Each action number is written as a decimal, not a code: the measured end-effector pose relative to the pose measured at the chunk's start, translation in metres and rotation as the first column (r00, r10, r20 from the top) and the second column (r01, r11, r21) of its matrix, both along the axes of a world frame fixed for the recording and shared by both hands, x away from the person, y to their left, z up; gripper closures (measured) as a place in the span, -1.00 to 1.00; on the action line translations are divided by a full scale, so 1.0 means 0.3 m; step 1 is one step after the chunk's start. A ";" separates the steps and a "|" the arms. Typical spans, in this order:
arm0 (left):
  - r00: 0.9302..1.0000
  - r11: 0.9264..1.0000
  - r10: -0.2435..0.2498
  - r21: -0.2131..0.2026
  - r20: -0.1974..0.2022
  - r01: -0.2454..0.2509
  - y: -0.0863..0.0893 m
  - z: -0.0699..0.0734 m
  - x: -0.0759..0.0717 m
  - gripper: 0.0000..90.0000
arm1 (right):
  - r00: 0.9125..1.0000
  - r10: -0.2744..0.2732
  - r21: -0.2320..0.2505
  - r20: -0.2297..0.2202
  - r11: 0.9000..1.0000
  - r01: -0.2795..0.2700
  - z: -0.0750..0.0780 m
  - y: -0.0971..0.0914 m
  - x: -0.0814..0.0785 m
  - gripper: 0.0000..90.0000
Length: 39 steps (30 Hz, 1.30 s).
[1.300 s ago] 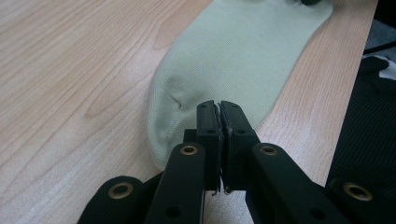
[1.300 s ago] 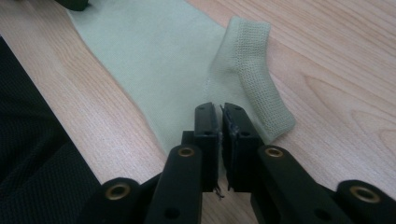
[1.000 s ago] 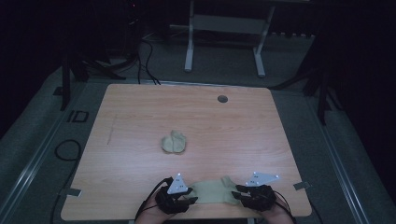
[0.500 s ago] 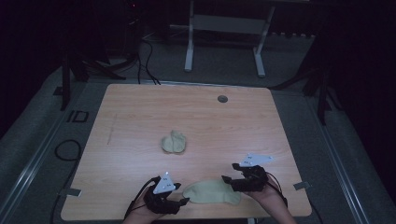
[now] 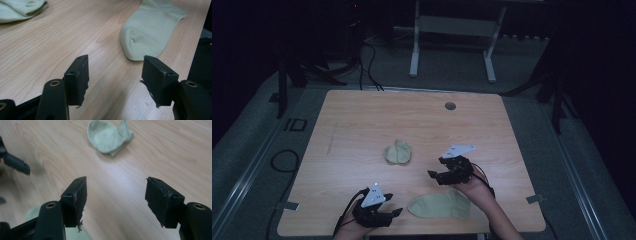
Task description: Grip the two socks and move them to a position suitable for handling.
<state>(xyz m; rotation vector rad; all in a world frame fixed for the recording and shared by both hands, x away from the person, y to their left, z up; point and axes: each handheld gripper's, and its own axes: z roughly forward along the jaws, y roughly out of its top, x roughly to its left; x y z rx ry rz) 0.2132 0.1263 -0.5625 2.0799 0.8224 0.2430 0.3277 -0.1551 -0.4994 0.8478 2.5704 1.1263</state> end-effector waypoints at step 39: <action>0.999 1.000 0.008 -0.024 -0.036 -0.009 0.019 -0.013 -0.014 -0.13 | 0.995 -0.102 -0.239 0.008 0.966 0.101 -0.174 0.538 0.260 -0.06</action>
